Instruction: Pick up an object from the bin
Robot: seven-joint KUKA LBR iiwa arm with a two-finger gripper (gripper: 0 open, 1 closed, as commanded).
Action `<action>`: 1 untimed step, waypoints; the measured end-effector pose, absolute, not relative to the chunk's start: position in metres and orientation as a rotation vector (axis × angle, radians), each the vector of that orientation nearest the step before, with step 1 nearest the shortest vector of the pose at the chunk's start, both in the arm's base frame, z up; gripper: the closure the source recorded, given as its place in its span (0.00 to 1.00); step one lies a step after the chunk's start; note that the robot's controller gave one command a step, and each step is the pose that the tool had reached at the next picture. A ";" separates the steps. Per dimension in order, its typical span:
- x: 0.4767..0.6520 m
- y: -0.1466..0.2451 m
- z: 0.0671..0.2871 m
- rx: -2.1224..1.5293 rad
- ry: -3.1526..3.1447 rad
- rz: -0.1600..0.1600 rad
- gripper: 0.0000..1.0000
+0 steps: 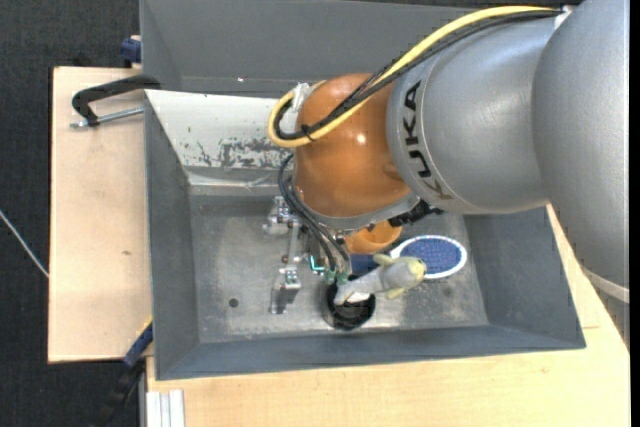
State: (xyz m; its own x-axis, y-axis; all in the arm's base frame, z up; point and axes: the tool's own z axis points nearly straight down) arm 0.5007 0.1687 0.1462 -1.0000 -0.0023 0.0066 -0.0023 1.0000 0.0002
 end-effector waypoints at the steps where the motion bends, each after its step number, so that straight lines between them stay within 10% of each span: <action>1: 0.493 0.112 0.127 -0.202 -3.132 0.003 0.00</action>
Offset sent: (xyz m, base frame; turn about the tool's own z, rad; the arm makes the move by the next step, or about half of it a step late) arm -0.0071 -0.0553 -0.0186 0.1273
